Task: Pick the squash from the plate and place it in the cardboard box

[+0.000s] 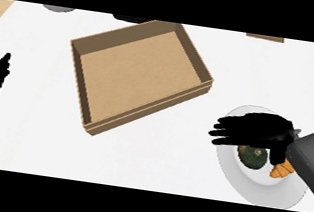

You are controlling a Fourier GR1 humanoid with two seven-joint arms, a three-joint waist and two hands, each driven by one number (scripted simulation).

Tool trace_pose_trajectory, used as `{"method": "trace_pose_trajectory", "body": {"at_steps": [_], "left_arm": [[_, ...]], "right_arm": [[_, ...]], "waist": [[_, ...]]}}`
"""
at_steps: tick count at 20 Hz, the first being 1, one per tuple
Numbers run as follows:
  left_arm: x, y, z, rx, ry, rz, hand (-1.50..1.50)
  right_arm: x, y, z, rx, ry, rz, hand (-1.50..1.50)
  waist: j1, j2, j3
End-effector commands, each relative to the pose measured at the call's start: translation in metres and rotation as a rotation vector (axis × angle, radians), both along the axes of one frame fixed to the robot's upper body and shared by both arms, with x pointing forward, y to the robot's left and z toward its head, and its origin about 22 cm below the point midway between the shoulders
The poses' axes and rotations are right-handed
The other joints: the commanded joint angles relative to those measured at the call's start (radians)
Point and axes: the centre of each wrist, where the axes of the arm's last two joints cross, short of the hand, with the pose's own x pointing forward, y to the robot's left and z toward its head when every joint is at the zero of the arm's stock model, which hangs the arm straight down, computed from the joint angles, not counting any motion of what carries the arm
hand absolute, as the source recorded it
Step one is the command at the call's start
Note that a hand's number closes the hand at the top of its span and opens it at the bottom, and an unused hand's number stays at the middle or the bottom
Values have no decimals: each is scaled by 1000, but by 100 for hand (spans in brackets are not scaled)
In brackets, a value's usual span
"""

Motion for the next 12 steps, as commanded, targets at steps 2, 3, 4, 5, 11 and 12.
{"method": "trace_pose_trajectory", "body": {"at_steps": [2, 3, 4, 5, 11, 12], "left_arm": [[-4, -15, 7, -2, -4, 5, 0], [-1, -11, -5, -9, 2, -5, 0], [-3, -12, -6, -20, 11, 4, 0], [8, -4, 7, -2, 7, 0, 0], [-3, 8, 0, -2, 3, 5, 0], [5, -3, -9, 8, 9, 2, 0]], "right_arm": [[-9, 3, -10, -44, 28, 4, -150], [-6, 15, -24, -61, 37, -1, -150], [-5, 3, -13, -38, 40, -3, -150], [-1, 7, -8, -53, 33, 13, -150], [-16, 14, -34, 117, -76, -25, 150], [-9, 33, -35, 138, -91, -5, 150]], "waist": [[3, 0, 1], [5, 2, 1], [3, 1, 1], [2, 2, 1], [0, 2, 1], [1, 4, 1]]}}
